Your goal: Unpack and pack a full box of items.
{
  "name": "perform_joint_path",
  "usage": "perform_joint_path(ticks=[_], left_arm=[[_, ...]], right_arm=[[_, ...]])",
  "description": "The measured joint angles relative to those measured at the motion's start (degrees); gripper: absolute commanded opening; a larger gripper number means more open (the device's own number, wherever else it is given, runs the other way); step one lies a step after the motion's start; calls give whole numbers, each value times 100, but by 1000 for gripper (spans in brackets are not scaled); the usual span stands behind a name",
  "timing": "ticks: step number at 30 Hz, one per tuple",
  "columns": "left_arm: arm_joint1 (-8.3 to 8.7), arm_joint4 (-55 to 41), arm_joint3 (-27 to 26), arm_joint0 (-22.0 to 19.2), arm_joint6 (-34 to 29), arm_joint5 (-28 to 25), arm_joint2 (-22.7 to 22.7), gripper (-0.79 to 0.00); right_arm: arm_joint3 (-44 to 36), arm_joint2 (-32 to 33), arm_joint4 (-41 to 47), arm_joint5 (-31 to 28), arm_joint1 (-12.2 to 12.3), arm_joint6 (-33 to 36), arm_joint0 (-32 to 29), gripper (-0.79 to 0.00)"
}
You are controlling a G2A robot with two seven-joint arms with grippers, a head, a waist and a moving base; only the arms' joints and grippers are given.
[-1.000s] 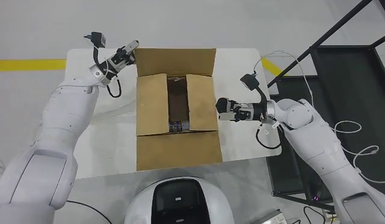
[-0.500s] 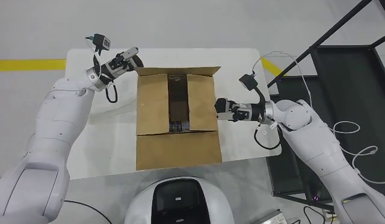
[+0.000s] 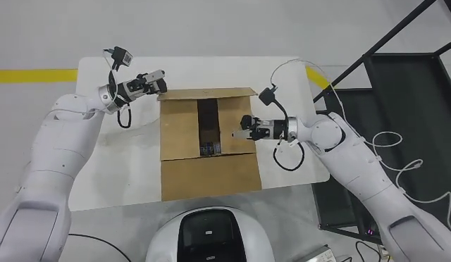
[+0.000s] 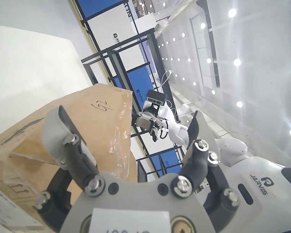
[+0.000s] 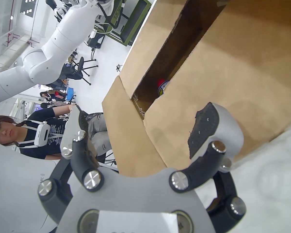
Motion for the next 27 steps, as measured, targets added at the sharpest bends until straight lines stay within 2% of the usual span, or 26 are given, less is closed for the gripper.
perform_joint_path(ticks=[4, 8, 13, 18, 27], left_arm=[[97, 235, -180, 34, -1, 1, 185, 0], [191, 365, -324, 53, 70, -69, 374, 0], [318, 392, -518, 59, 100, -99, 600, 0], [430, 621, -667, 54, 240, -241, 918, 0], [516, 465, -709, -82, 474, -474, 1450, 0]], right_arm=[[-73, 23, 51, -47, -14, -23, 1, 0], [-220, 307, 428, -169, 73, 247, -229, 0], [-435, 949, 476, 45, 301, 834, -801, 0], [-648, 1410, 415, 172, 454, 1088, -1465, 0], [-1226, 1565, 50, 256, 538, 1070, -2249, 0]])
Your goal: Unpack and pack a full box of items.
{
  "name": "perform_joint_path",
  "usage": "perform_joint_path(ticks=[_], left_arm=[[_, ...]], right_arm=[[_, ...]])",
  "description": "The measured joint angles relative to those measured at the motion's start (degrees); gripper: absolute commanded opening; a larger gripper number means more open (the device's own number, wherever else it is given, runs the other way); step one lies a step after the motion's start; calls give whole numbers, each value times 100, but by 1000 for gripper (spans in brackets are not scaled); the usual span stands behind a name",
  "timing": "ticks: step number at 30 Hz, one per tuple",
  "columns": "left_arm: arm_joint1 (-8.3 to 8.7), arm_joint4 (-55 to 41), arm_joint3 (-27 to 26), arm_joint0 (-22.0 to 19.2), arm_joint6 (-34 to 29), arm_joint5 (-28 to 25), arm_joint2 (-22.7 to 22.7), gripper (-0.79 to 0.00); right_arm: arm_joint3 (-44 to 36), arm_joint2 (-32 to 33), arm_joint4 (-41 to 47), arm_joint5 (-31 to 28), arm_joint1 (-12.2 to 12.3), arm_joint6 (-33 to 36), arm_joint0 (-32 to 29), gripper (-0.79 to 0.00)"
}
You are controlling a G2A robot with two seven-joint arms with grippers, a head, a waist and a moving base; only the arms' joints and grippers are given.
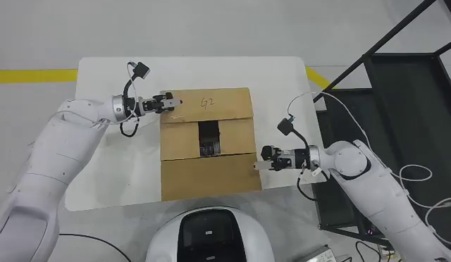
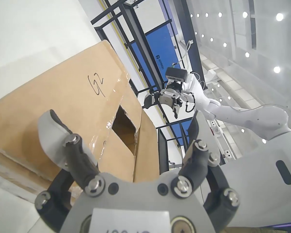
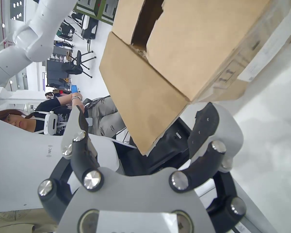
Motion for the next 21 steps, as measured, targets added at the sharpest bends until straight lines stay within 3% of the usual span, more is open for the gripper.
perform_joint_path(ticks=[11, 21], left_arm=[[4, -233, 256, -175, 343, -342, 411, 0], [-15, -293, 553, -377, 587, -586, 626, 0]], right_arm=[[-122, -455, 78, 14, -67, -40, -147, 0], [122, -586, 1706, -293, -138, 302, 102, 0]])
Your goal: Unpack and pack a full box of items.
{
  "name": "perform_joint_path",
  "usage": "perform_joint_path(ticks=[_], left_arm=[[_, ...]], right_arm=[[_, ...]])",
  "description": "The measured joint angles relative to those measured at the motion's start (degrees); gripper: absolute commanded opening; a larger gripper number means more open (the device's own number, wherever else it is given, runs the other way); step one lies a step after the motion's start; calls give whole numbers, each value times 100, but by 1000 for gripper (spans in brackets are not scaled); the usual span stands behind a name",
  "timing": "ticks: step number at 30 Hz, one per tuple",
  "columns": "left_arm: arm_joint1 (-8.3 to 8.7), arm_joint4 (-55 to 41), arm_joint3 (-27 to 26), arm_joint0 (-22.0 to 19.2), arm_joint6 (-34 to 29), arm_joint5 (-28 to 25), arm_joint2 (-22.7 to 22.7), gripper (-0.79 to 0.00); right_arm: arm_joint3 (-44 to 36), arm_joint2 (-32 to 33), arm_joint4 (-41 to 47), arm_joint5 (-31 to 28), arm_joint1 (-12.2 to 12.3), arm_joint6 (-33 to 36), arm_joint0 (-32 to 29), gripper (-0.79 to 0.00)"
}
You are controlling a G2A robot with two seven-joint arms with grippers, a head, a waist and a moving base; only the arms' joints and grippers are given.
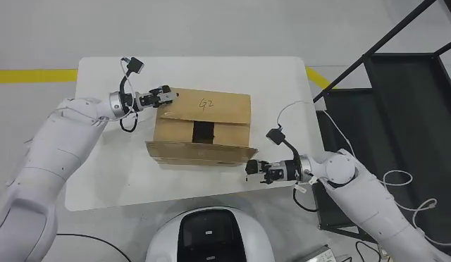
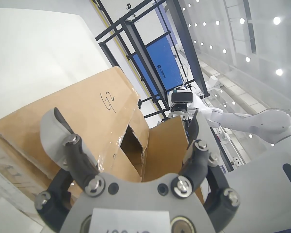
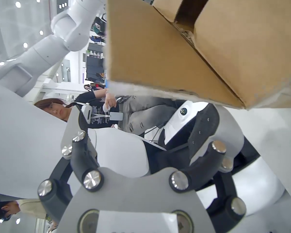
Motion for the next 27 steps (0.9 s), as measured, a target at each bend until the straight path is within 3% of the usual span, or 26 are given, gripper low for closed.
perform_joint_path(ticks=[8, 27], left_arm=[[28, -170, 60, -67, 56, -55, 78, 0], [111, -344, 34, -182, -61, 62, 246, 0]], right_arm=[[374, -161, 253, -96, -119, -298, 474, 0], [1214, -823, -1220, 64, -524, -2042, 1561, 0]])
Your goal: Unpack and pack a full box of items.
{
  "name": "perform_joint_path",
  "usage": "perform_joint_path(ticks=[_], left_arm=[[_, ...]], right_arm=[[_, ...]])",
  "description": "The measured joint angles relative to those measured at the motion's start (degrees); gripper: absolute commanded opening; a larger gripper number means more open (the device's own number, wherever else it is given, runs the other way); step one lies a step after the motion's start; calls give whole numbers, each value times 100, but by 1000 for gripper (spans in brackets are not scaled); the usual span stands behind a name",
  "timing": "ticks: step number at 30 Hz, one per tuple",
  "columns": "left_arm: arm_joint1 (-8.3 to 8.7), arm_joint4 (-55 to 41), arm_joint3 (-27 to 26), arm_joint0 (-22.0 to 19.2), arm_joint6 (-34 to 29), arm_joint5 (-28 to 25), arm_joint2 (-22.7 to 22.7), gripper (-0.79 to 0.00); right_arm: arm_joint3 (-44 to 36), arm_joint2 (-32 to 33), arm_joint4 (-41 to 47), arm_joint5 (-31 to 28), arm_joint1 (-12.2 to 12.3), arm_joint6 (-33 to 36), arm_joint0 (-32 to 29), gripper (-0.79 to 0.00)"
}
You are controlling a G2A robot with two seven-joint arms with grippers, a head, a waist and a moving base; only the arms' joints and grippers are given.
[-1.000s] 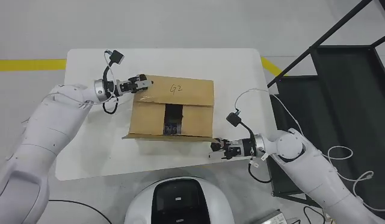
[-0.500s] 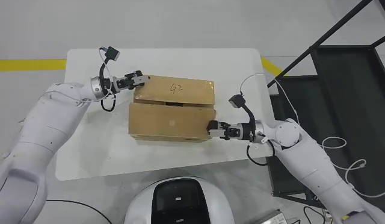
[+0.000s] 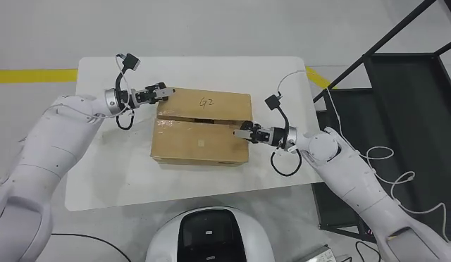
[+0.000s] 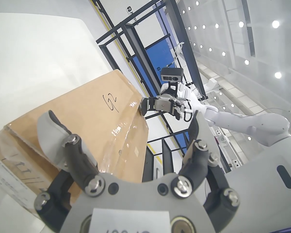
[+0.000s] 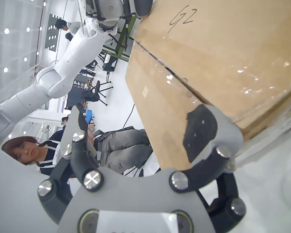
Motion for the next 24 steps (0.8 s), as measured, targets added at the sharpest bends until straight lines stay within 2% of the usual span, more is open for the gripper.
perform_joint_path(ticks=[7, 15, 24], left_arm=[[44, 21, -34, 3, -6, 5, 61, 0], [63, 36, -50, 12, 32, -32, 149, 0], [90, 13, -78, -7, 62, -62, 225, 0]], right_arm=[[-61, 50, 37, -67, -22, 129, 49, 0], [-374, 272, 425, -86, 34, 518, -206, 0], [-58, 220, 488, 299, -55, 276, 5, 0]])
